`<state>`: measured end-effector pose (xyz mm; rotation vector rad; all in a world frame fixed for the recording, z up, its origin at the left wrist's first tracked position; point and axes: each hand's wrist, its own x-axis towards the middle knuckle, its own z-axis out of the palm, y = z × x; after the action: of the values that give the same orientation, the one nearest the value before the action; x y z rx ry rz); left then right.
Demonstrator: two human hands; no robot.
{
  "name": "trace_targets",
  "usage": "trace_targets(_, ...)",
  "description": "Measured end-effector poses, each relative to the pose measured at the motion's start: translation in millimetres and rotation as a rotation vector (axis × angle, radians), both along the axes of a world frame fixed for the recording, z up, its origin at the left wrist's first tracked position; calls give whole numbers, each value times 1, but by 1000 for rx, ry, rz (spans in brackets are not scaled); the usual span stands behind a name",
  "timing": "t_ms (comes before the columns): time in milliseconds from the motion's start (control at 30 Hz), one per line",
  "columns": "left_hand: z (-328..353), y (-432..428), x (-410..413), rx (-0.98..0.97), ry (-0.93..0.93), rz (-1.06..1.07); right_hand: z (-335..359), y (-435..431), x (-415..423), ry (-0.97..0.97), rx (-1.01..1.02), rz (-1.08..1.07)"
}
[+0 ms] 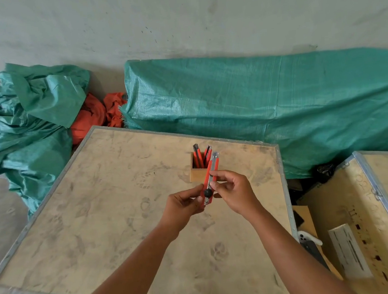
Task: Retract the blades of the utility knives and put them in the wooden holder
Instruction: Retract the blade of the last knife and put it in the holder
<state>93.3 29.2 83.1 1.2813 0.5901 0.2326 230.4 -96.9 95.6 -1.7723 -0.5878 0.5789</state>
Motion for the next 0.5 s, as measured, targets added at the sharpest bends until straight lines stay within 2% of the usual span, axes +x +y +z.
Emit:
trace_targets(200, 8, 37, 40, 222, 98, -94, 5, 30, 45, -9, -9, -58)
trace_targets(267, 13, 50, 55, 219, 129, -113, 8, 43, 60, -37, -1, -92)
trace_targets(433, 12, 75, 90, 224, 158, -39, 2, 72, 89, -93, -19, -181)
trace_targets(500, 4, 80, 100, 316, 209, -10, -10, 82, 94, -166, -51, -214)
